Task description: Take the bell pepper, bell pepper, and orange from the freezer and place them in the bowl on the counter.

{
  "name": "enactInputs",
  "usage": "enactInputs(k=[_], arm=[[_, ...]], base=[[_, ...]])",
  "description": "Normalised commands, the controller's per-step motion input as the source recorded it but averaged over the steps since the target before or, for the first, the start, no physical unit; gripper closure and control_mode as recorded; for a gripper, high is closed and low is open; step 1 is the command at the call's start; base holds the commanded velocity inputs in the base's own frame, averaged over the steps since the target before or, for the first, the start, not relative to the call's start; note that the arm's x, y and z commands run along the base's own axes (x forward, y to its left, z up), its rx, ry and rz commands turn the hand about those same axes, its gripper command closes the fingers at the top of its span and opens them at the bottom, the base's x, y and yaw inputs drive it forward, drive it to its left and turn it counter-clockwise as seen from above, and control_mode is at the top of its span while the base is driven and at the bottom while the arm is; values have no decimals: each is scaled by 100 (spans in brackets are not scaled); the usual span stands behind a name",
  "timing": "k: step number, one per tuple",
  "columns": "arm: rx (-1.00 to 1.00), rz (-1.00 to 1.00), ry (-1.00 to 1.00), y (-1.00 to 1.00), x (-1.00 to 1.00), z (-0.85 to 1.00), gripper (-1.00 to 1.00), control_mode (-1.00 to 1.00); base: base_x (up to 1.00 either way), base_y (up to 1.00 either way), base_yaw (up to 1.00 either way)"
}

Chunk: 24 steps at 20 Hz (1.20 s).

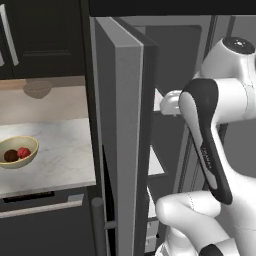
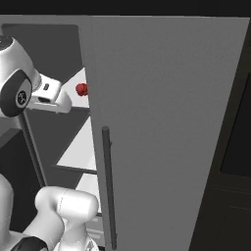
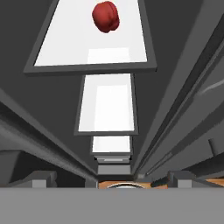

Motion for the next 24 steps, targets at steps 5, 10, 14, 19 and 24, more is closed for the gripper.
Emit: enactInputs(k=[5, 10, 14, 19, 24], arm=[[2, 0, -2, 1, 48, -7, -100, -100], [1, 0, -1, 1, 52, -17, -100, -100], [0, 0, -1, 2, 45, -21, -100, -100], [0, 0, 0, 5, 48, -21, -100, -100], [0, 0, 0, 10, 45, -15, -100, -100]], base=[[0, 0, 0], [0, 0, 0], [0, 0, 0], [0, 0, 0], [0, 0, 0]])
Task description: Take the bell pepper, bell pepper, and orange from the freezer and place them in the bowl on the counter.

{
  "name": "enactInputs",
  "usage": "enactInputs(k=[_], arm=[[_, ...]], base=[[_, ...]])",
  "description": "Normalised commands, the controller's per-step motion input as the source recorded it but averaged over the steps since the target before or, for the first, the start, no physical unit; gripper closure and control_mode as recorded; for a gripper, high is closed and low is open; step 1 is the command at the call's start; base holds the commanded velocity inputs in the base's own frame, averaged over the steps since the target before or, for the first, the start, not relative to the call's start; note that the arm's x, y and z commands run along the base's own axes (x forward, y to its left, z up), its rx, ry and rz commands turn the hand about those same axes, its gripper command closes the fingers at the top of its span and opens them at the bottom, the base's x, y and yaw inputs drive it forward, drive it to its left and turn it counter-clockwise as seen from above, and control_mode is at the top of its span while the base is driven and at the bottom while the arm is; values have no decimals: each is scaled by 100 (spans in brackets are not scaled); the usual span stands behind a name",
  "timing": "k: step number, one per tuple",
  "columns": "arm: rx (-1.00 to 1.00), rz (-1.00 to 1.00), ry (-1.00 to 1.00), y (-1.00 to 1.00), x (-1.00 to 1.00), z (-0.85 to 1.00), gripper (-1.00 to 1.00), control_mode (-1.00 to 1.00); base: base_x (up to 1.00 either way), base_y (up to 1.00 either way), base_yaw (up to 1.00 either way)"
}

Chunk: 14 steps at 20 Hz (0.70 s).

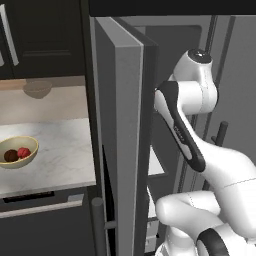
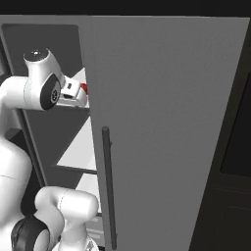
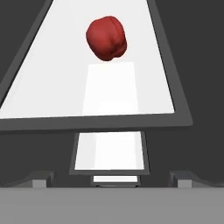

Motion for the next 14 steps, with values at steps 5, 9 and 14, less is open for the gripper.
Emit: enactInputs(k=[5, 9, 14], arm=[[0, 0, 0, 12, 26, 0, -100, -100], [0, 0, 0, 10, 31, 0, -100, -100], [0, 0, 0, 0, 39, 0, -100, -100]], base=[[0, 0, 0], [0, 0, 0], [0, 0, 0]])
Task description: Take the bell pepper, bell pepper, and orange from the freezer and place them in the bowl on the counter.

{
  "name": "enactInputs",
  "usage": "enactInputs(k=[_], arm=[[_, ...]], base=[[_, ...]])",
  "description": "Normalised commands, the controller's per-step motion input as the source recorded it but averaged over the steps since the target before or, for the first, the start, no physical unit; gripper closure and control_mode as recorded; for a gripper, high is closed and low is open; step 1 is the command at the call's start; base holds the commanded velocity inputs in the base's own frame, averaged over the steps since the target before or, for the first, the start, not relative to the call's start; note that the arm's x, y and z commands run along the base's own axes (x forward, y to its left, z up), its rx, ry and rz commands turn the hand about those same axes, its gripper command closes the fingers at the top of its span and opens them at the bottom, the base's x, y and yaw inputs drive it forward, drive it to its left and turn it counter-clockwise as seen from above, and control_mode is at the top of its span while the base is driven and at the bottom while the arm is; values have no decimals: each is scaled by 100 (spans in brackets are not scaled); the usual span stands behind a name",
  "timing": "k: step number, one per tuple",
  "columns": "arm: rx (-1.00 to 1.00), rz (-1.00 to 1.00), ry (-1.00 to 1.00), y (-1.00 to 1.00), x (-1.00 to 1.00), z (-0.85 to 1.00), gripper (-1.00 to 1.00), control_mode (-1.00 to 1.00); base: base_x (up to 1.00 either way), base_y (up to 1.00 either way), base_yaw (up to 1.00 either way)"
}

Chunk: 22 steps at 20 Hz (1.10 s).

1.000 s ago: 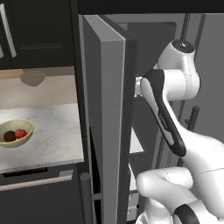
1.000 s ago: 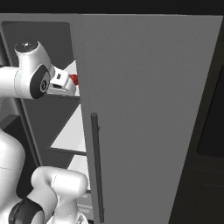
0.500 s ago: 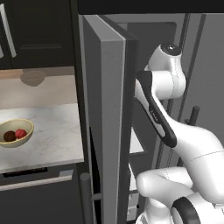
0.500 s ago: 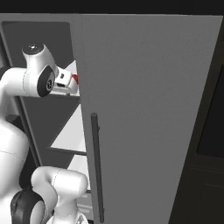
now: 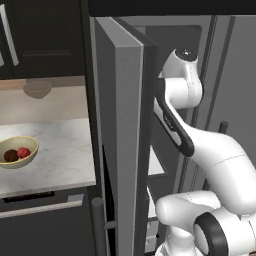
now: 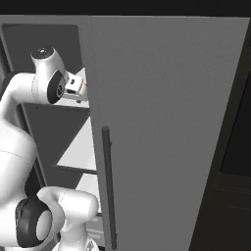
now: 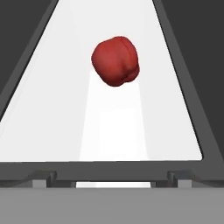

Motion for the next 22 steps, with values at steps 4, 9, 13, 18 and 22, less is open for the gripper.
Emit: enactInputs(k=[4, 9, 13, 18, 22], arm=[[0, -1, 0, 0, 33, 0, -100, -100], [0, 0, -1, 0, 15, 0, -100, -100], [0, -1, -3, 0, 11, 0, -100, -100], [0, -1, -1, 0, 14, 0, -100, -100], [0, -1, -1, 0, 11, 0, -100, -100]], base=[[0, 0, 0], [0, 0, 0], [0, 0, 0], [0, 0, 0], [0, 0, 0]])
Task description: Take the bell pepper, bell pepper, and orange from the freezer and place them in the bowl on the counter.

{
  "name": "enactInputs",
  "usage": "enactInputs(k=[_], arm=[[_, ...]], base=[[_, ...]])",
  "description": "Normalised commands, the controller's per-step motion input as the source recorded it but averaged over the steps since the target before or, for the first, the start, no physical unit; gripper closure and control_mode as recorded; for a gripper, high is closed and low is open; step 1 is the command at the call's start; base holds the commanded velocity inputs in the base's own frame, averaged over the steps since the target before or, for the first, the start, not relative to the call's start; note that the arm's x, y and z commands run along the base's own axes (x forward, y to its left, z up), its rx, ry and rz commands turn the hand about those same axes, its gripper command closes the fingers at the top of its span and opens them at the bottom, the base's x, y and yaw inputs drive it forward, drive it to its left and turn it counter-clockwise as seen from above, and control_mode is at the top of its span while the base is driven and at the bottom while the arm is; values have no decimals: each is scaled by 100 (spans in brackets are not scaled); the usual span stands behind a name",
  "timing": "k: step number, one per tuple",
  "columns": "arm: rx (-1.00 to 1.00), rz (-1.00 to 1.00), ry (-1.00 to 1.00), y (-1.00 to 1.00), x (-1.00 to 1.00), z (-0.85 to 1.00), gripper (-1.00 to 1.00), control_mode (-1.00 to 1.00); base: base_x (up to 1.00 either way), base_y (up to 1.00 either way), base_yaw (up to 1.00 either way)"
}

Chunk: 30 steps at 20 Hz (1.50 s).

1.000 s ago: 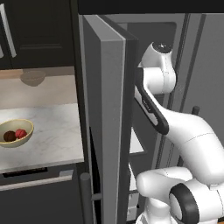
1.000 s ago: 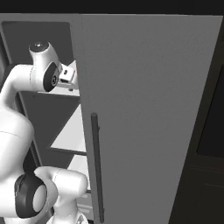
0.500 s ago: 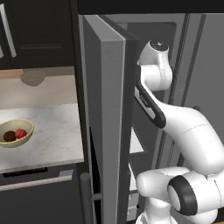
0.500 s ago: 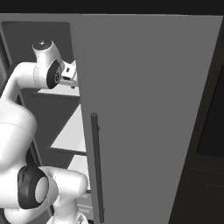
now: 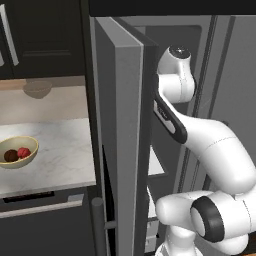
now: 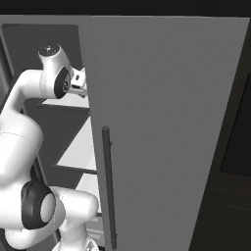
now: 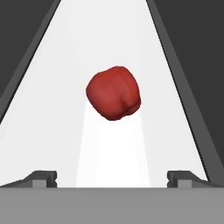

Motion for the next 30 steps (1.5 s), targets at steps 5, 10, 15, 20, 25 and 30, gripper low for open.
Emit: enactInputs(k=[5, 10, 15, 20, 25, 30], arm=[[0, -1, 0, 0, 14, 1, -100, -100], [0, 0, 0, 0, 11, 3, -100, -100], [0, 0, 0, 0, 14, 0, -100, -100], [0, 0, 0, 0, 17, 0, -100, -100], [0, 0, 0, 0, 11, 0, -100, -100], [0, 0, 0, 0, 23, 0, -100, -100]], base=[[0, 0, 0], [0, 0, 0], [0, 0, 0], [0, 0, 0], [0, 0, 0], [0, 0, 0]])
